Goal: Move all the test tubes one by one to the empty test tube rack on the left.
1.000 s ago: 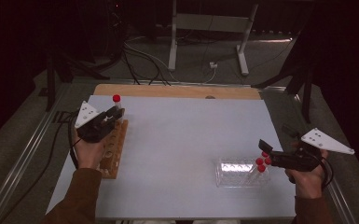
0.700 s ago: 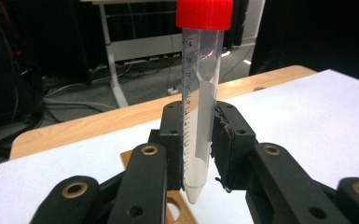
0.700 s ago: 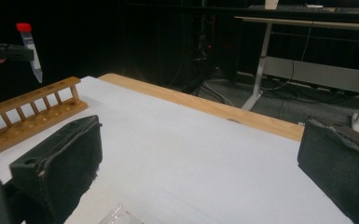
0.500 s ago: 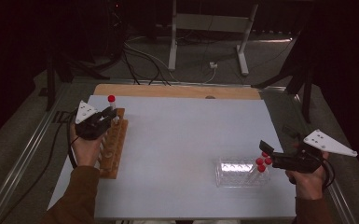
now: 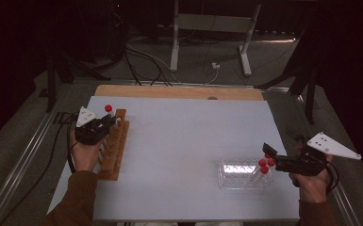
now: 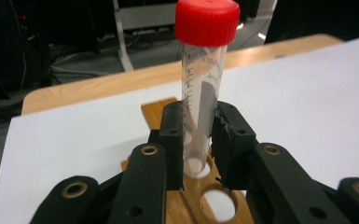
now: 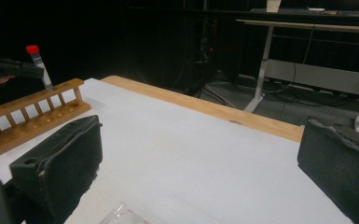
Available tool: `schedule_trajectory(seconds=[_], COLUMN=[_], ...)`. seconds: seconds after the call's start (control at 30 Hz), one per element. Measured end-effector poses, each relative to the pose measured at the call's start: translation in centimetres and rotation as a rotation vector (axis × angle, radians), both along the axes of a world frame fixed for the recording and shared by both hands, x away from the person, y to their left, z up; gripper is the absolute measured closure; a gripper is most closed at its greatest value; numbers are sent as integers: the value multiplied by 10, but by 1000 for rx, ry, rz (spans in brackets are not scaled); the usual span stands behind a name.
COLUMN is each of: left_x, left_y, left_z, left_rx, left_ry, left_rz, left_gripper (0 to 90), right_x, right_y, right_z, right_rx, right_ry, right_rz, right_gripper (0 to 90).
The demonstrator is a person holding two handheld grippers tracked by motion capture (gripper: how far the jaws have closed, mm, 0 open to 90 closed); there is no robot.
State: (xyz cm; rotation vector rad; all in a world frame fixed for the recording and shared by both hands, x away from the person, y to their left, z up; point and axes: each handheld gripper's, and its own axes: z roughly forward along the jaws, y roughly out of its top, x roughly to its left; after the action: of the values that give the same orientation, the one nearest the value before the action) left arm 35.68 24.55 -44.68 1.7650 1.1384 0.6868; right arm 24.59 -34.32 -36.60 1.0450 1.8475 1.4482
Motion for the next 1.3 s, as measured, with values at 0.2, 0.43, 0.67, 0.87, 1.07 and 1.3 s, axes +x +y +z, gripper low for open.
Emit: schedule_trajectory(seconds=[0.2, 0.43, 0.67, 0.87, 1.07, 1.3], left_x=[4, 7, 11, 12, 13, 12], left_y=[-3, -5, -7, -7, -7, -7], left_z=[-3, -6, -10, -10, -10, -10], left_rx=[27, 49, 69, 66, 69, 64], left_ry=[40, 84, 124, 137, 142, 140], left_rz=[-1, 8, 11, 15, 13, 13], left_gripper=[756, 754, 752, 747, 725, 648], right_x=[1, 1, 0, 0, 1, 1], right_y=[4, 3, 1, 1, 2, 2], right_z=[-1, -4, -5, -5, -5, -6], right_rx=[-1, -2, 2, 1, 0, 2], right_ry=[0, 5, 4, 4, 3, 4], right_rz=[9, 7, 4, 3, 4, 5], right_gripper=[0, 2, 3, 3, 2, 2])
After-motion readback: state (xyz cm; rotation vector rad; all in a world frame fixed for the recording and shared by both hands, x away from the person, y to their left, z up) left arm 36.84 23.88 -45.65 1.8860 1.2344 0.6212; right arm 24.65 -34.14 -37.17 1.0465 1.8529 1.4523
